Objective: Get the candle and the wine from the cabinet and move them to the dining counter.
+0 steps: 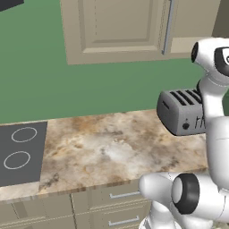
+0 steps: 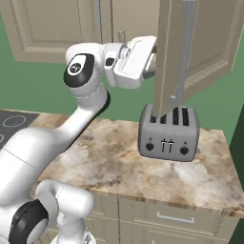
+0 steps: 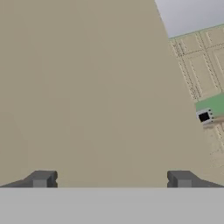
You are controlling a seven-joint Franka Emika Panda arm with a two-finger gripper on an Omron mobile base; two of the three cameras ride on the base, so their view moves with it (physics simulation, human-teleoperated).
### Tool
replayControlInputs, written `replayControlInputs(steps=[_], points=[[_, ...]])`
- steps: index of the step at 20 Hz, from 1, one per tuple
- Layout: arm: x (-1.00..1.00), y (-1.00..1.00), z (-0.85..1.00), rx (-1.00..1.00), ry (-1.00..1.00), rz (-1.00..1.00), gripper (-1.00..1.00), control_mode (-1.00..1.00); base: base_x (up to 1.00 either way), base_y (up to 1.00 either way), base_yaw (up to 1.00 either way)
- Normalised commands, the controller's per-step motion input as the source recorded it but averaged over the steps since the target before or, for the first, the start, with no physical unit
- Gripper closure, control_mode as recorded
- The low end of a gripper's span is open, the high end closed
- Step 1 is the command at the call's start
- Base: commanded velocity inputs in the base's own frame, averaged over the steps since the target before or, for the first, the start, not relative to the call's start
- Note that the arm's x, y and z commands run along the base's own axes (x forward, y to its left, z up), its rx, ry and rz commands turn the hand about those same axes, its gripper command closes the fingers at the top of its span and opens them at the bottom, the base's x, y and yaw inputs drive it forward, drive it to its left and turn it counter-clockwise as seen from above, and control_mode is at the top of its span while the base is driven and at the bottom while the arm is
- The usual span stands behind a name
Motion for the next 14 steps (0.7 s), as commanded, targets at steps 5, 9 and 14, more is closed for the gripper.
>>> replayControlInputs(steps=[5,9,14], points=[[0.0,-0.65,0.0,0.0,0.0,-0.03,-1.0,-1.0,0.0,0.0,0.0],[0.0,-0.63,0.0,0.0,0.0,0.0,-1.0,-1.0,0.0,0.0,0.0],[0.0,-0.49,0.0,0.0,0.01,0.0,-1.0,-1.0,0.0,0.0,0.0]])
